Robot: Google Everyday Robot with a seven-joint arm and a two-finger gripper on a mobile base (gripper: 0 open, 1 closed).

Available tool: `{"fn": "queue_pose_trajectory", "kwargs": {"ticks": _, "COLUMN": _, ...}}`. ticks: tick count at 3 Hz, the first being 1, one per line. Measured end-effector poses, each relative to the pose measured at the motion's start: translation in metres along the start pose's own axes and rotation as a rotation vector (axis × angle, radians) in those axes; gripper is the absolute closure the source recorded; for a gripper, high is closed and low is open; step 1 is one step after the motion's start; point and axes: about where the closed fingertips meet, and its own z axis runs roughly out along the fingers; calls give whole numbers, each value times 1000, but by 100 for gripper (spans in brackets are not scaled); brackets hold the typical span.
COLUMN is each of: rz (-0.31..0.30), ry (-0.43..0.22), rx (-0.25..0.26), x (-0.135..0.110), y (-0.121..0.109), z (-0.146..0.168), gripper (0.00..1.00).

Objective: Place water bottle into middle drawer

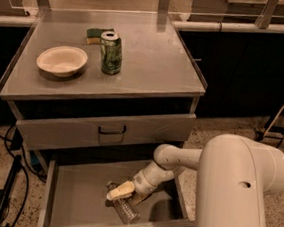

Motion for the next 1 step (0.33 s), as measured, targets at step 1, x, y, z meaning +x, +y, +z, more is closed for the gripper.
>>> {"fn": "queue_pose_trajectory", "kwargs": {"ticks": 1, "rz": 0, "ry": 0, "rx": 0, "x": 0, "y": 0, "z": 0, "gripper": 0}}
